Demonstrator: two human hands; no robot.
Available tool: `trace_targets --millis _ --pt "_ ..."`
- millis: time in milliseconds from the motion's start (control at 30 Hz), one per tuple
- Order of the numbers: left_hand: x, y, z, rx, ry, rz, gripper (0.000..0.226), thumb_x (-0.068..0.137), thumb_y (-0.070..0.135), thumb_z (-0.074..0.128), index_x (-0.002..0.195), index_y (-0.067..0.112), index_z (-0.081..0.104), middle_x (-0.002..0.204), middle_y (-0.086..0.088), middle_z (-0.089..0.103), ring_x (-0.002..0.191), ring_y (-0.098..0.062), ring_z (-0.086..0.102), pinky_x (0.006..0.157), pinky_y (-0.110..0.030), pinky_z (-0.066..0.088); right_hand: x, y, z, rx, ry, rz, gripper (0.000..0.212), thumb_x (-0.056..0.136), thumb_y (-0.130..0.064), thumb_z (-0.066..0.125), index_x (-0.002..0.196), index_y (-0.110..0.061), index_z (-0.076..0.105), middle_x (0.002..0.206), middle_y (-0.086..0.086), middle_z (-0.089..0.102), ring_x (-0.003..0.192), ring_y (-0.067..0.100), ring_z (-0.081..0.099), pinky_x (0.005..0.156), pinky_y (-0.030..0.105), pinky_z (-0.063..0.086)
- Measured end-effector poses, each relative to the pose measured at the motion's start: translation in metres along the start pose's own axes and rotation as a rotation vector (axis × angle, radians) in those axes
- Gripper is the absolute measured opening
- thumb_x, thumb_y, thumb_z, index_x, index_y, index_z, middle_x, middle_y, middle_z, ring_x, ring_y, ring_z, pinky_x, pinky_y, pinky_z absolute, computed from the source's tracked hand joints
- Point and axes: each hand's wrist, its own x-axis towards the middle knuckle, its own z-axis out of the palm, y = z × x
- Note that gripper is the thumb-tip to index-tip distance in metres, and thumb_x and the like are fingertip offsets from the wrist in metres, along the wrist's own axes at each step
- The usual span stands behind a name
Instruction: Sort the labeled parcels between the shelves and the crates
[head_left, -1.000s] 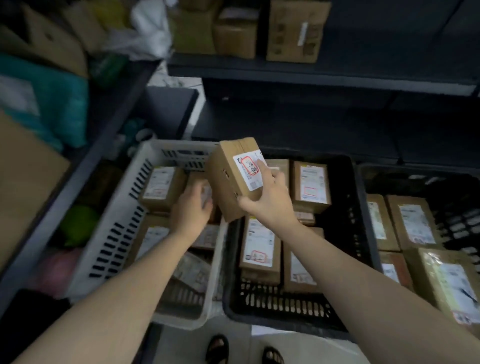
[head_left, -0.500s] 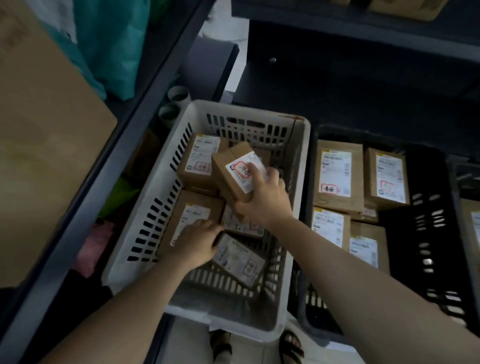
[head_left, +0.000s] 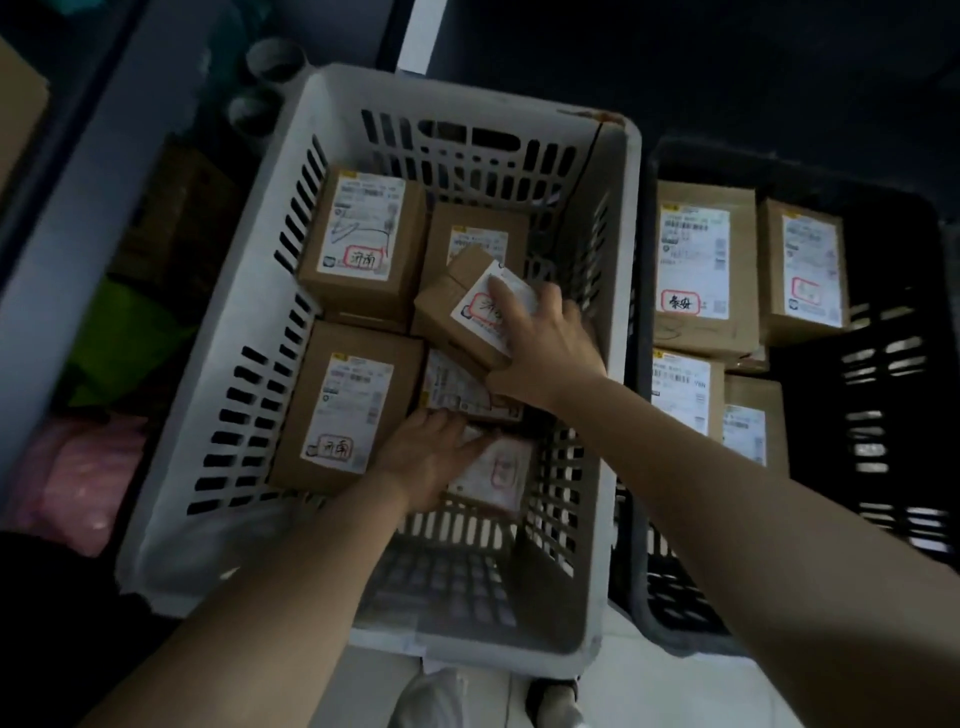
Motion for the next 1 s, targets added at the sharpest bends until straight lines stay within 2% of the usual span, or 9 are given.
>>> trace_targets --millis 67,133,333,433,533,633,733,867,1000 --pt "-0.004 -0.003 0.002 -0.064 0.018 -0.064 0.092 0.086 0.037 0.060 0.150 0.029 -0.005 0.152 -0.014 0.016 0.136 -0.033 0.020 0.108 -0.040 0.021 -0.001 0.001 -0.001 0.026 0.011 0.011 0.103 0.073 -0.041 0.074 0.152 -0.031 0.008 0.143 0.019 0.020 0.127 0.044 0.030 0.098 0.050 0.038" --pt "-0.008 -0.004 0.002 -0.108 0.010 -0.087 0.091 0.086 0.037 0.060 0.150 0.029 -0.004 0.156 -0.012 0.007 0.141 -0.032 0.012 0.110 -0.042 0.018 -0.001 0.001 -0.002 0.046 0.012 0.016 0.102 0.074 -0.041 0.074 0.152 -0.031 0.008 0.144 0.019 0.020 0.128 0.044 0.029 0.100 0.052 0.037" --pt "-0.001 0.012 0.000 -0.159 -0.032 -0.213 0.093 0.087 0.016 0.059 0.149 0.030 -0.009 0.156 -0.011 0.002 0.142 -0.035 0.006 0.113 -0.045 0.015 -0.004 -0.002 0.003 0.035 0.008 0.016 0.102 0.075 -0.041 0.074 0.151 -0.032 0.006 0.141 0.019 0.021 0.126 0.043 0.031 0.099 0.052 0.039" --pt "-0.004 0.016 0.003 -0.173 -0.020 -0.246 0.092 0.086 0.019 0.059 0.150 0.029 -0.007 0.154 -0.011 0.008 0.139 -0.034 0.012 0.110 -0.043 0.021 -0.007 -0.004 0.004 0.104 0.002 0.048 0.103 0.074 -0.043 0.073 0.151 -0.034 0.005 0.140 0.018 0.022 0.124 0.044 0.033 0.097 0.049 0.040" --pt "-0.007 0.016 0.005 -0.219 0.049 -0.302 0.087 0.084 0.030 0.061 0.150 0.026 0.004 0.149 -0.009 0.018 0.133 -0.031 0.021 0.102 -0.040 0.029 -0.011 -0.007 0.005 0.167 0.000 0.088 0.101 0.074 -0.046 0.072 0.150 -0.035 0.007 0.139 0.017 0.024 0.122 0.044 0.035 0.096 0.047 0.042" --pt "-0.008 0.021 0.004 -0.181 0.108 -0.250 0.078 0.085 0.023 0.057 0.149 0.018 0.013 0.145 -0.011 0.028 0.130 -0.032 0.027 0.101 -0.040 0.030 -0.012 -0.007 0.005 0.199 0.017 0.096 0.099 0.074 -0.047 0.071 0.149 -0.035 0.008 0.139 0.015 0.024 0.123 0.044 0.036 0.096 0.048 0.044" --pt "-0.007 0.021 0.006 -0.176 0.107 -0.262 0.077 0.086 0.029 0.056 0.149 0.018 0.013 0.145 -0.011 0.026 0.131 -0.032 0.025 0.099 -0.042 0.029 -0.011 -0.006 0.006 0.217 0.016 0.104 0.099 0.075 -0.047 0.071 0.150 -0.035 0.009 0.140 0.015 0.023 0.124 0.043 0.035 0.097 0.049 0.044" --pt "0.000 0.012 0.002 -0.194 0.048 -0.287 0.084 0.081 0.042 0.061 0.147 0.020 0.015 0.150 -0.010 0.019 0.137 -0.031 0.018 0.106 -0.049 0.021 -0.010 -0.006 0.007 0.216 0.031 0.103 0.098 0.075 -0.046 0.071 0.150 -0.033 0.010 0.139 0.016 0.024 0.122 0.043 0.035 0.096 0.047 0.043" --pt "-0.008 0.019 0.008 -0.177 0.143 -0.269 0.080 0.081 0.043 0.059 0.146 0.015 0.022 0.147 -0.012 0.027 0.133 -0.031 0.025 0.101 -0.045 0.025 -0.012 -0.006 0.008 0.198 0.053 0.086 0.097 0.074 -0.047 0.071 0.150 -0.033 0.012 0.138 0.016 0.026 0.120 0.043 0.038 0.094 0.045 0.042"
